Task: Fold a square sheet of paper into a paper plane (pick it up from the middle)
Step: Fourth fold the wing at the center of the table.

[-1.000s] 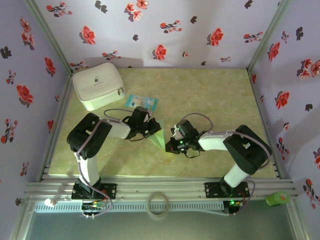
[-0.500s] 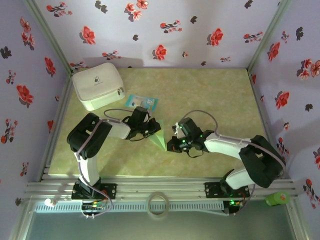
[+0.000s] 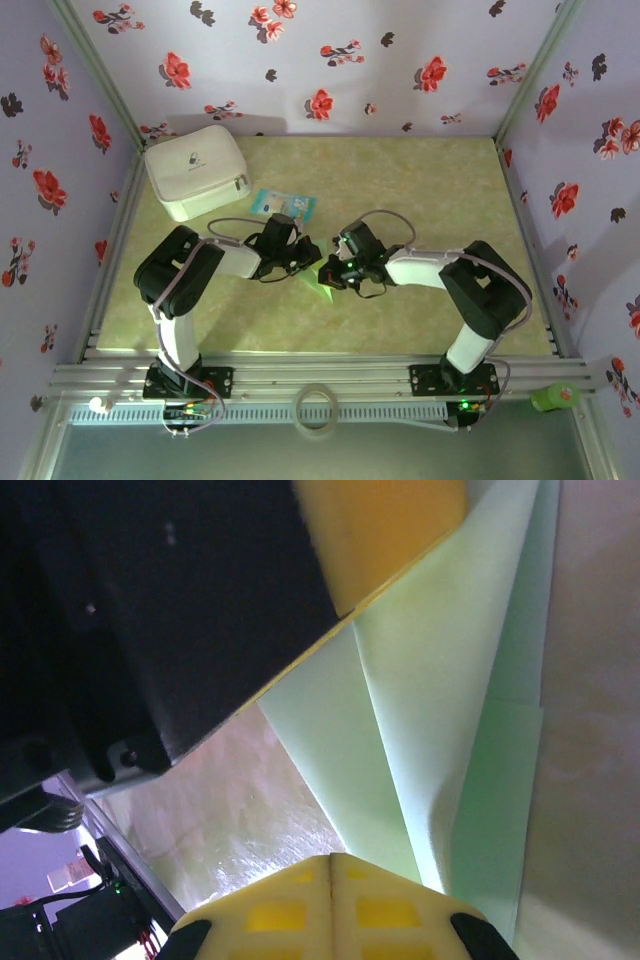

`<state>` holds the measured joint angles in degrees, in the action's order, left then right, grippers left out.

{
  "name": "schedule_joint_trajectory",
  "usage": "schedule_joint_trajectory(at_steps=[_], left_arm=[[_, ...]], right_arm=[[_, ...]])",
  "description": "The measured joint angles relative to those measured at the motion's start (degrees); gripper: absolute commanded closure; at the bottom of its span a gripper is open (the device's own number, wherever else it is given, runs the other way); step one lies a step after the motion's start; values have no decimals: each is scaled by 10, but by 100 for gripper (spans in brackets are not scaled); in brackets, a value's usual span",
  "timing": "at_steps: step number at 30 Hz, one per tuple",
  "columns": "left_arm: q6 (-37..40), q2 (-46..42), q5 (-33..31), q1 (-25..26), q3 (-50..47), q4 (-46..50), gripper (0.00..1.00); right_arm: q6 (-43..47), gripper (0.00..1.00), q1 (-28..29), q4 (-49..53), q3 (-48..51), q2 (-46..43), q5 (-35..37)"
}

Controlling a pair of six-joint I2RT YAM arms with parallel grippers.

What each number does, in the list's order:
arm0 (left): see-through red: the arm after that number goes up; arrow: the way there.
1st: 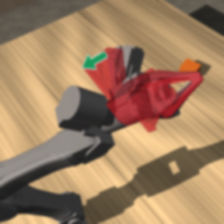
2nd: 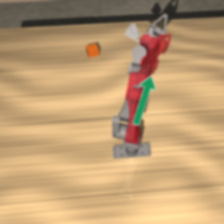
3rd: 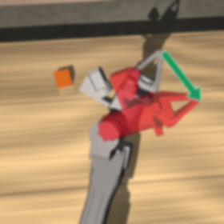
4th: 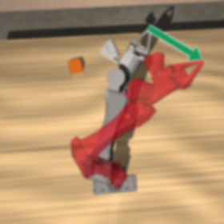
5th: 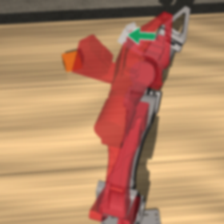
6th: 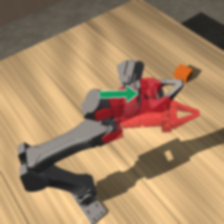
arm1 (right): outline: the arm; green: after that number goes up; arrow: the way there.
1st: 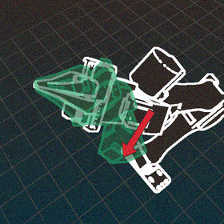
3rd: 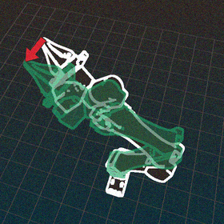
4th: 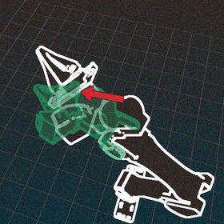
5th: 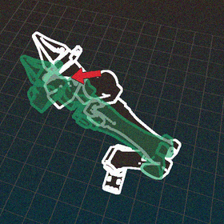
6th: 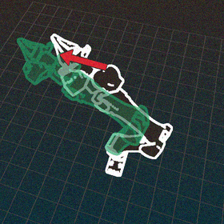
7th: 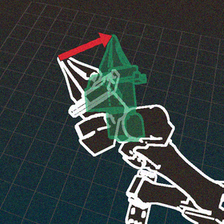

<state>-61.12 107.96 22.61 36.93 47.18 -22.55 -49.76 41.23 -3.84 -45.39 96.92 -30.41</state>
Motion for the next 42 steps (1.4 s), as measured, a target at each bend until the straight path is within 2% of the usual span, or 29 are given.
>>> schedule_joint_trajectory(at_steps=[12, 23, 26, 28, 32, 35, 39, 42], left_arm=[[0, 1, 0, 0, -1, -4, 100], [0, 1, 0, 0, -1, -4, 99], [0, 1, 0, 0, -1, -4, 94], [0, -1, 1, 0, -1, -4, 82], [5, -26, -4, 1, -3, 11, 73], [13, -63, -12, 1, -9, 24, 75], [21, -97, -14, 6, -12, 35, 88], [26, -97, -14, 21, -13, 48, 93]], right_arm=[[-10, 95, 0, -13, -12, 42, 11], [-19, 95, -5, -70, 33, 36, 13], [-19, 96, -8, -76, 40, 33, 12], [-18, 96, -10, -82, 45, 32, 10], [-1, 97, -21, -82, 51, 31, -12], [21, 97, -36, -71, 52, 30, -32], [44, 97, -51, -59, 52, 30, -53], [57, 97, -57, -52, 52, 30, -62]])
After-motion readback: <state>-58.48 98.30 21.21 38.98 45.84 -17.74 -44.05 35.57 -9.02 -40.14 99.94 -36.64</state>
